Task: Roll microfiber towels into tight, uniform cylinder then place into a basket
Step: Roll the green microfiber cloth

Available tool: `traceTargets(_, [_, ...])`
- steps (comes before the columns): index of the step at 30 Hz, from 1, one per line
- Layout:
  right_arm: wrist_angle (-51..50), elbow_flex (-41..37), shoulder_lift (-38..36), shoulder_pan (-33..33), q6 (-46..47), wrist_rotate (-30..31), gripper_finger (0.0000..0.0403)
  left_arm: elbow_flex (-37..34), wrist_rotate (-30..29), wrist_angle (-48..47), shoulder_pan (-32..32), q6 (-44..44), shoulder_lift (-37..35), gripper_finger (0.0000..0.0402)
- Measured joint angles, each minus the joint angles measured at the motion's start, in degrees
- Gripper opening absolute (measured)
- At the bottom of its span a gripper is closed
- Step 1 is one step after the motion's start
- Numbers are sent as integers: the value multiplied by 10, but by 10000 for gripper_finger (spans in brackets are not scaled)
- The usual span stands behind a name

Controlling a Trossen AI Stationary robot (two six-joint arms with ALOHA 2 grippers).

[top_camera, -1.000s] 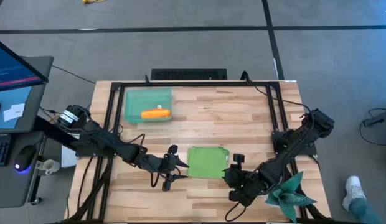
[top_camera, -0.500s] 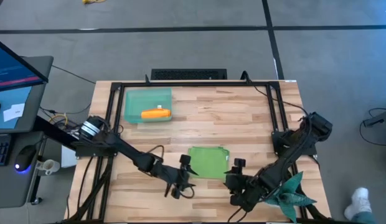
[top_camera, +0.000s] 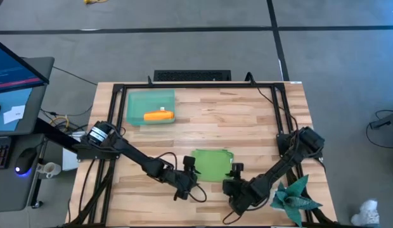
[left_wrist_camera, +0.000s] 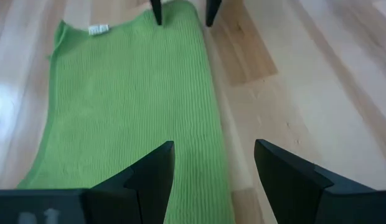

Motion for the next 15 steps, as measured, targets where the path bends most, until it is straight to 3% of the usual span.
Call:
traceTargets(11, [10, 0, 4, -25, 30, -35, 230, 0, 6, -49, 12, -31, 9, 215])
traceTargets(15, [11, 1, 4, -32, 50, -40, 223, 2, 39, -42, 25, -60, 23, 215])
